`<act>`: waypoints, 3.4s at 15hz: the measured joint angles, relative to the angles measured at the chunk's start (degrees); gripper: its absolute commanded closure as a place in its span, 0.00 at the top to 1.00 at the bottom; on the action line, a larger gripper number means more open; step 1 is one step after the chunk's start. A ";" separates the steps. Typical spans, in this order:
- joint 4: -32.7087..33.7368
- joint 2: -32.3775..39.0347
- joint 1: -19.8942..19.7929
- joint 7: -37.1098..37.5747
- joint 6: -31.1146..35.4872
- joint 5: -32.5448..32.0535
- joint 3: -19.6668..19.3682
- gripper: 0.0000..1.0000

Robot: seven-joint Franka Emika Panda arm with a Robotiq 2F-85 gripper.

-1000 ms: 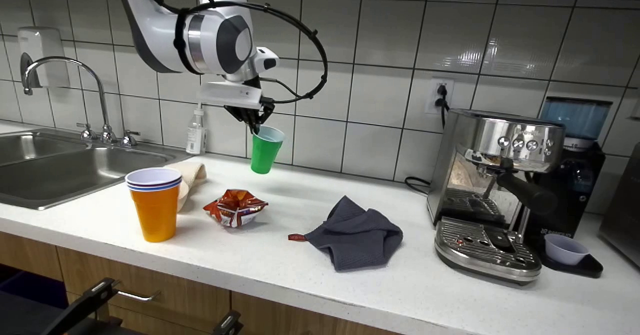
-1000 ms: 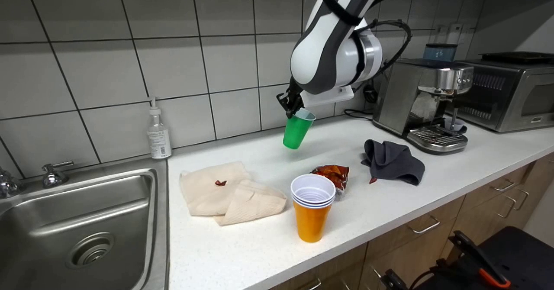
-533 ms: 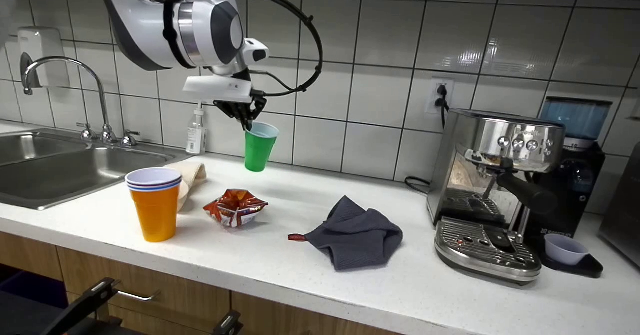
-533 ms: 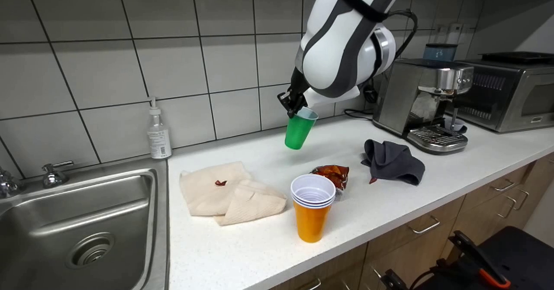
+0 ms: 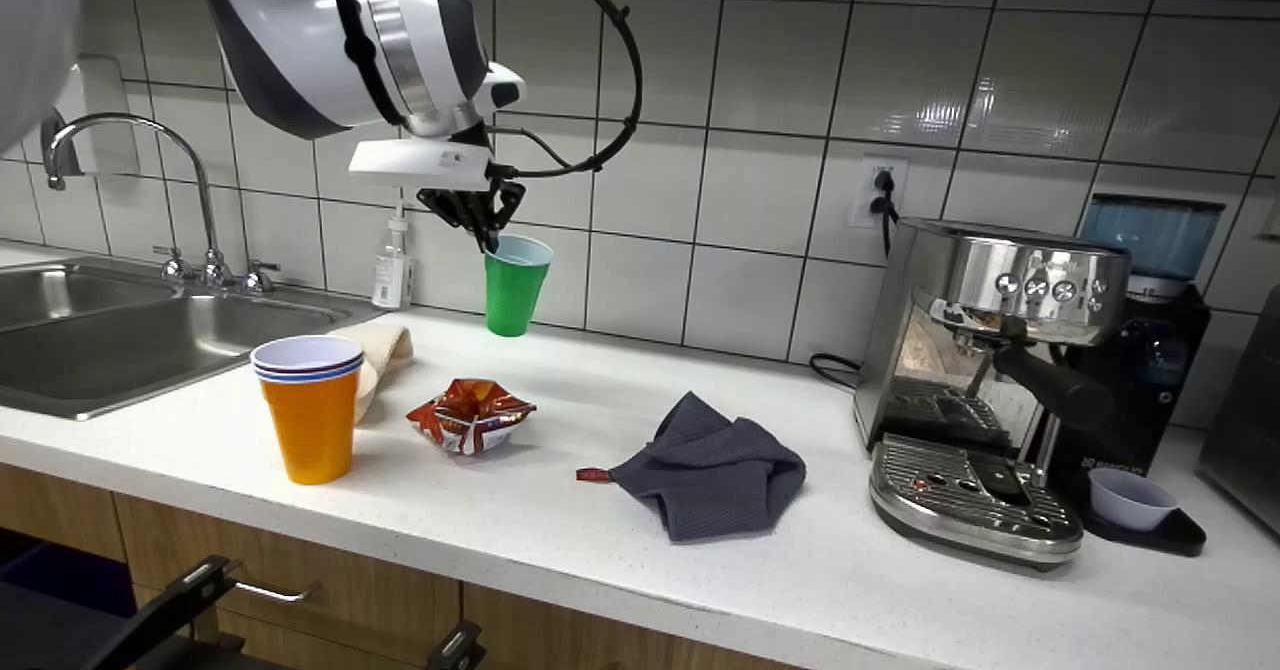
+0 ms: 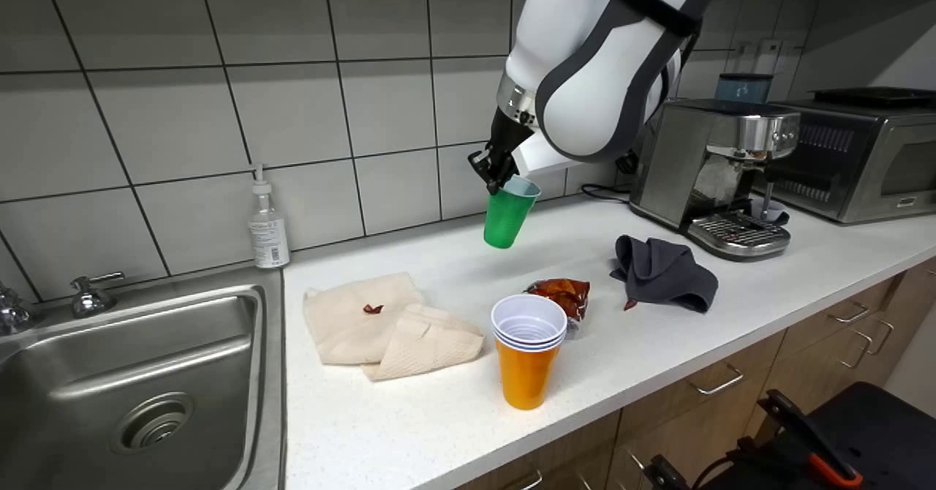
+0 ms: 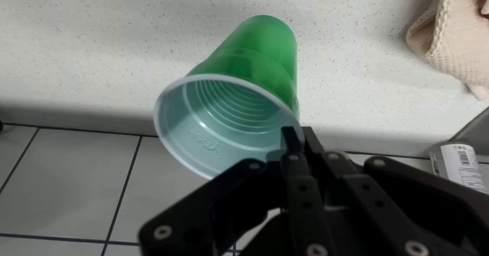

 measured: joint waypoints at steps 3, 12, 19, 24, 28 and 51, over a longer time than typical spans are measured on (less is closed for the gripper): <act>0.00 -1.69 1.13 3.12 -2.38 -4.11 -1.02 0.01; -1.78 -5.84 1.20 3.98 -7.81 -6.42 -1.03 0.01; -4.74 -9.04 1.93 0.11 -9.69 -4.70 -0.93 0.01; -6.38 -11.25 -3.15 -8.88 -12.21 4.16 5.83 0.01; -7.03 -12.68 -12.59 -20.24 -15.08 17.77 17.99 0.01; -6.81 -19.87 -20.24 -26.05 -27.30 23.22 29.63 0.01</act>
